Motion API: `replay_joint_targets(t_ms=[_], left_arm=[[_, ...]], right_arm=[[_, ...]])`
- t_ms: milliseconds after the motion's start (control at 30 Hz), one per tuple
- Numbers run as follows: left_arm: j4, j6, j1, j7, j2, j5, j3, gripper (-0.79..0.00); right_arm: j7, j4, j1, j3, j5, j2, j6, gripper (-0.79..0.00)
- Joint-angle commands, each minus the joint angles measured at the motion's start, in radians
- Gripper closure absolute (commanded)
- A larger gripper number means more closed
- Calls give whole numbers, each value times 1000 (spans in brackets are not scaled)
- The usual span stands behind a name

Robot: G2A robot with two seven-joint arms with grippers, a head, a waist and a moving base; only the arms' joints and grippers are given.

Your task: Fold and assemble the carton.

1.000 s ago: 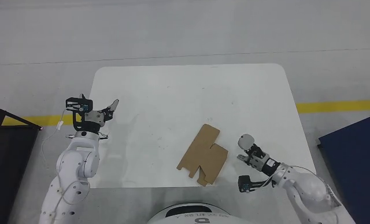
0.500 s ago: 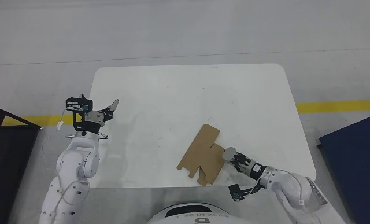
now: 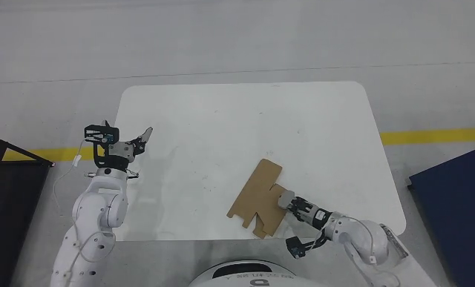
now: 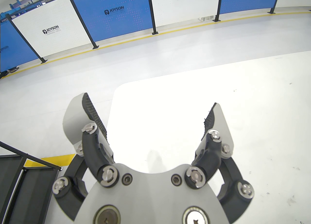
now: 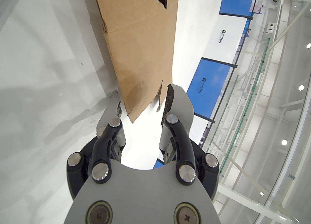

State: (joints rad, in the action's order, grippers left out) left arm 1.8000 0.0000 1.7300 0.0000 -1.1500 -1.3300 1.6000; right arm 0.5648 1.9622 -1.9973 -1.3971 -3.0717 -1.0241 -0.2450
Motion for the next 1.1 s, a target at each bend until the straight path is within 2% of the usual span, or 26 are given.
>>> replay_joint_targets(t_ms=[0,133,167,200,300,467,600,700,767,833,967,1033,1067], left_arm=[[0,0,0,0,0,0,0,-785],[0,0,0,0,0,0,0,-785],[0,0,0,0,0,0,0,-785],[0,0,0,0,0,0,0,-785],[0,0,0,0,0,0,0,-785],[0,0,0,0,0,0,0,-785],[0,0,0,0,0,0,0,-785],[0,0,0,0,0,0,0,-785],[0,0,0,0,0,0,0,-785],[0,0,0,0,0,0,0,-785],[0,0,0,0,0,0,0,-785],[0,0,0,0,0,0,0,-785],[0,0,0,0,0,0,0,-785]], right_arm=[[2,-6,12,14,0,2,-8,-363],[-7,-26,49,61,0,9,-34,-277],[-15,-31,59,73,0,12,-38,-212],[-25,-34,67,83,0,15,-40,0],[-59,-23,70,92,18,16,-8,0],[-84,12,33,35,118,19,100,0],[-210,74,-1,-24,165,16,218,0],[-259,146,-13,-52,207,13,275,0],[-354,184,2,-79,242,8,305,0],[-424,211,33,-67,215,2,317,0],[-593,221,134,-9,111,-13,341,0],[-742,201,201,16,0,-24,387,0],[-777,187,231,41,0,-26,406,0]])
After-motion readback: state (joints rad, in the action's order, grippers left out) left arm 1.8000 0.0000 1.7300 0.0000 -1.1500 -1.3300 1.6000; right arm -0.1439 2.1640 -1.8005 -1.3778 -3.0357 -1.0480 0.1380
